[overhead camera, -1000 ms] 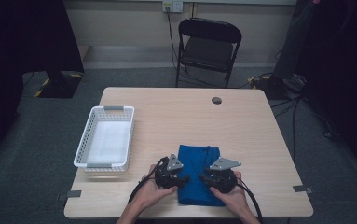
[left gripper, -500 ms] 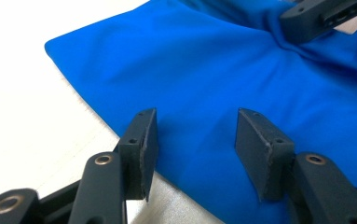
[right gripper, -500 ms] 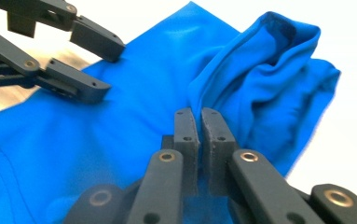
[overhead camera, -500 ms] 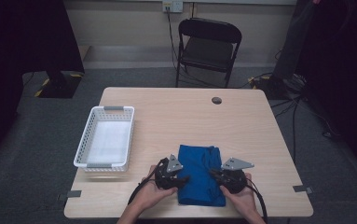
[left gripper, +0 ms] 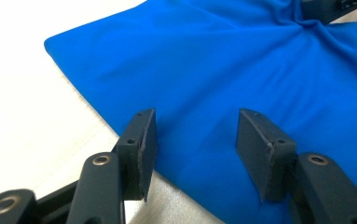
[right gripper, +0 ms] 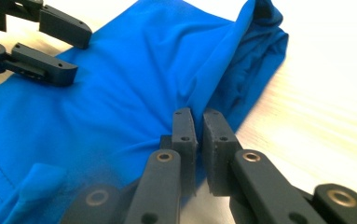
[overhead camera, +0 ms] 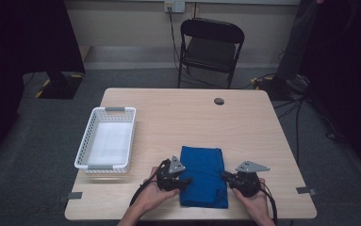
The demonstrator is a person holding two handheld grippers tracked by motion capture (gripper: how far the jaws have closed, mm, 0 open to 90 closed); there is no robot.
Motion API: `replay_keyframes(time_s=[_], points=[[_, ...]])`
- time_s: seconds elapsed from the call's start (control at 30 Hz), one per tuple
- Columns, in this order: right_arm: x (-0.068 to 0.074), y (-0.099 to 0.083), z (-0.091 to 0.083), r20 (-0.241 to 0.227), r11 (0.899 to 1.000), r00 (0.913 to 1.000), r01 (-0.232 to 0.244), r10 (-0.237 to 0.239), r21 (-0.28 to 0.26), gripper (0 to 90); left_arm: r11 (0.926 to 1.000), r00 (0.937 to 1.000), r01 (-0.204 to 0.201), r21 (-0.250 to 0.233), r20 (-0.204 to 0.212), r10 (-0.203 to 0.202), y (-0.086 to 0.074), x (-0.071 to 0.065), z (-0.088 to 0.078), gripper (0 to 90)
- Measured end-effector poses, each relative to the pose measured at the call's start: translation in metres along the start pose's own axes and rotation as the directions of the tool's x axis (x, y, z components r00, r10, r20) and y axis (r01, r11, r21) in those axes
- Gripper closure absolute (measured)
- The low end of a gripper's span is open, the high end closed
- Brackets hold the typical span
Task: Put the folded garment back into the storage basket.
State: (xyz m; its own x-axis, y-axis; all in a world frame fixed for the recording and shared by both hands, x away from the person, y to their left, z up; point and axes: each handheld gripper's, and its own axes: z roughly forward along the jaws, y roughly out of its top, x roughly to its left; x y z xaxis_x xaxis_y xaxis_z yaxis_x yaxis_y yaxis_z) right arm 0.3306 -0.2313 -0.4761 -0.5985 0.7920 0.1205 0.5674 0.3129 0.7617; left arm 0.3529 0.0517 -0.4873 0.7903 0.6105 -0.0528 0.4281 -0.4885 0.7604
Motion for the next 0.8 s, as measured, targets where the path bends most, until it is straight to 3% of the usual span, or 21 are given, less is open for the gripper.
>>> replay_keyframes(time_s=[0.13, 0.27, 0.43, 0.63, 0.8], points=[[-0.002, -0.001, -0.005, 0.0, 1.0, 1.0, -0.007, 0.007, 0.007, 82.6, 0.9999, 0.9998, -0.013, 0.001, -0.017, 0.013, 0.0, -0.002, 0.0, 45.4], [-0.003, -0.002, -0.009, 0.016, 0.999, 0.9998, -0.008, 0.008, 0.034, 78.7, 0.9999, 0.9995, 0.013, 0.005, -0.028, -0.013, 0.0, 0.0, -0.001, 38.0], [-0.007, -0.004, -0.015, 0.005, 1.0, 0.9996, -0.029, 0.029, 0.004, 72.3, 0.9997, 0.9995, 0.021, 0.009, -0.023, -0.021, 0.0, -0.001, -0.005, 32.1], [-0.003, 0.0, -0.022, -0.017, 0.999, 0.9998, -0.011, 0.011, -0.038, 65.8, 0.9995, 0.999, 0.032, -0.008, -0.031, -0.032, 0.001, -0.005, -0.021, 26.4], [0.001, 0.001, -0.025, -0.037, 0.999, 0.9992, 0.013, -0.015, -0.051, 61.2, 0.999, 0.9969, 0.044, 0.004, -0.065, -0.043, -0.012, -0.004, -0.041, 26.2]])
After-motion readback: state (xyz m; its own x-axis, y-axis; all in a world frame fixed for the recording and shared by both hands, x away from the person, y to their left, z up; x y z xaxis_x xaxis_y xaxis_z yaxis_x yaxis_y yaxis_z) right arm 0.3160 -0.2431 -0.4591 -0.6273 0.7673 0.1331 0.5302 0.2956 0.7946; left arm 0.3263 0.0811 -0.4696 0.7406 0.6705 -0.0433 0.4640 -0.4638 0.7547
